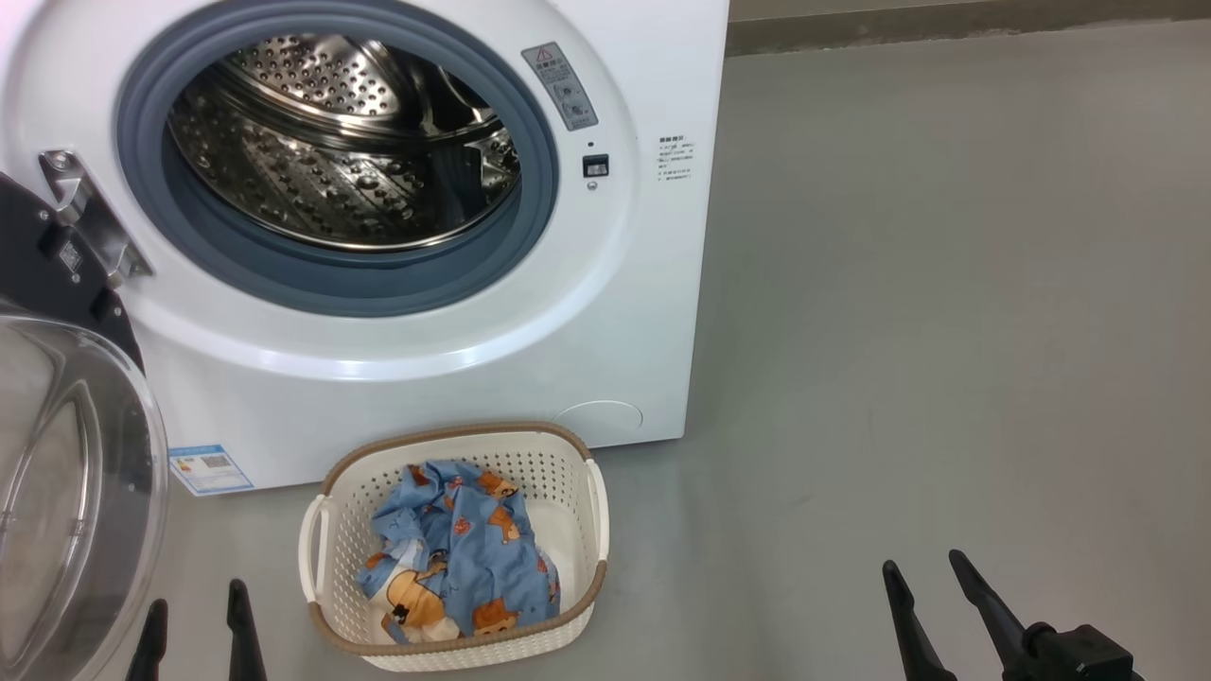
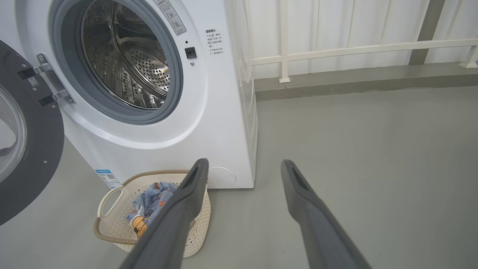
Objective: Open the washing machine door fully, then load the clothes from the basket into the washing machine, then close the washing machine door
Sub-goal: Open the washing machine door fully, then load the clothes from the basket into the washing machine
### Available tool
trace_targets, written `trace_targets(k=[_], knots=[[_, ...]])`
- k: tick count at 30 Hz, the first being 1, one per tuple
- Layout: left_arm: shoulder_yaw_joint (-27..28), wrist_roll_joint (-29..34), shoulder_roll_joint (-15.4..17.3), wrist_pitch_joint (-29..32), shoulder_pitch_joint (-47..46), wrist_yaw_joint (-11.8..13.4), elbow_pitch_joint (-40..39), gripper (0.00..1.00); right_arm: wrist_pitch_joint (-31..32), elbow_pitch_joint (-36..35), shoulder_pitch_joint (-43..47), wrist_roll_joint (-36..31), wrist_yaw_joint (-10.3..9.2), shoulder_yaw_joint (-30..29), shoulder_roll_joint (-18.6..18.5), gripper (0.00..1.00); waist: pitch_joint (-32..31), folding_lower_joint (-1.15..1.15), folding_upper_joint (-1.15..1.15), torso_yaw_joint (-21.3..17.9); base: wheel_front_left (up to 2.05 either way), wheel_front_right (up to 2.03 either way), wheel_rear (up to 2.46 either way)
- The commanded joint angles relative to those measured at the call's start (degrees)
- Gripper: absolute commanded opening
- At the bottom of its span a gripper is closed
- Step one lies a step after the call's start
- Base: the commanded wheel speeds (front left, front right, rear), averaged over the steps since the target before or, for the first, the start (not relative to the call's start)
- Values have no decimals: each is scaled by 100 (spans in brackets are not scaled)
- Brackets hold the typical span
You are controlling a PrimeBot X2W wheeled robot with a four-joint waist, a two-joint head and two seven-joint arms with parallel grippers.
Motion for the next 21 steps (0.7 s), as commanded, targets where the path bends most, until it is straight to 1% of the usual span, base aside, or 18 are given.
trace_targets(k=[1,11,21], knots=[[220,49,29,-50,-87,-25,-92,100,-69,-159,-79,7,10,123,-54,100,0,0,0,0,0,0,0],[455,196,-46,-51,-89,-132,43,100,-69,-124,-64,17,10,134,-81,100,-33,0,0,17,0,0,0],[431,233,-58,-51,-83,-141,95,100,-69,-125,-59,25,10,160,-96,100,-46,0,0,60,0,0,0]])
